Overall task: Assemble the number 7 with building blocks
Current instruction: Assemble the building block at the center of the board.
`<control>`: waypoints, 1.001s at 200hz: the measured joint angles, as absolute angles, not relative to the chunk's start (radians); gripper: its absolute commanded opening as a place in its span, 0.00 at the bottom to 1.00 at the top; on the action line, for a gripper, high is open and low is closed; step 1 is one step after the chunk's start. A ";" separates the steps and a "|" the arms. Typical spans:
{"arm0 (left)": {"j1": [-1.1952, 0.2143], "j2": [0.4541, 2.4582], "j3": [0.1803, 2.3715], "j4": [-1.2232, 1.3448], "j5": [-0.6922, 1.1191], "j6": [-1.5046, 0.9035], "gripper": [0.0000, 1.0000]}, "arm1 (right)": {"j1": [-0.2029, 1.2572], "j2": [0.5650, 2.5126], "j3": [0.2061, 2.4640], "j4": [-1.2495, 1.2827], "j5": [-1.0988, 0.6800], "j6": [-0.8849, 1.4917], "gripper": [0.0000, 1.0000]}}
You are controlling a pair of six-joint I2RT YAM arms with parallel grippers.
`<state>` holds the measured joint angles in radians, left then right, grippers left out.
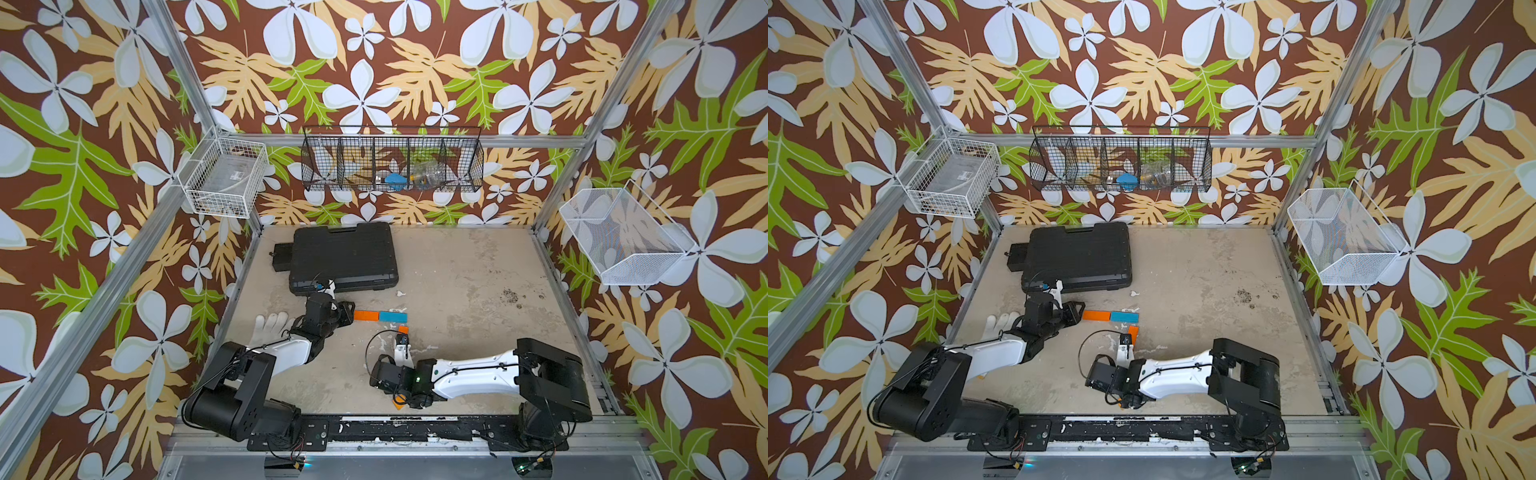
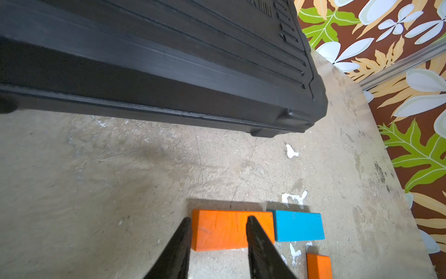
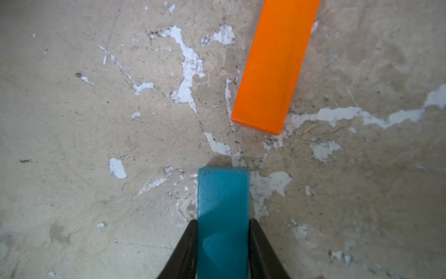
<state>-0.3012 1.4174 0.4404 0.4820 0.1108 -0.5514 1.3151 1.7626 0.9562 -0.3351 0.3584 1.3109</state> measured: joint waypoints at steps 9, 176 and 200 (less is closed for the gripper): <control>-0.301 1.418 0.440 0.482 0.112 -0.551 0.41 | 1.316 1.763 0.958 -0.348 0.361 1.340 0.31; -0.296 1.421 0.443 0.482 0.124 -0.567 0.41 | 1.284 1.802 0.996 -0.411 0.428 1.492 0.31; -0.295 1.421 0.443 0.483 0.132 -0.567 0.41 | 1.275 1.809 0.997 -0.400 0.435 1.487 0.31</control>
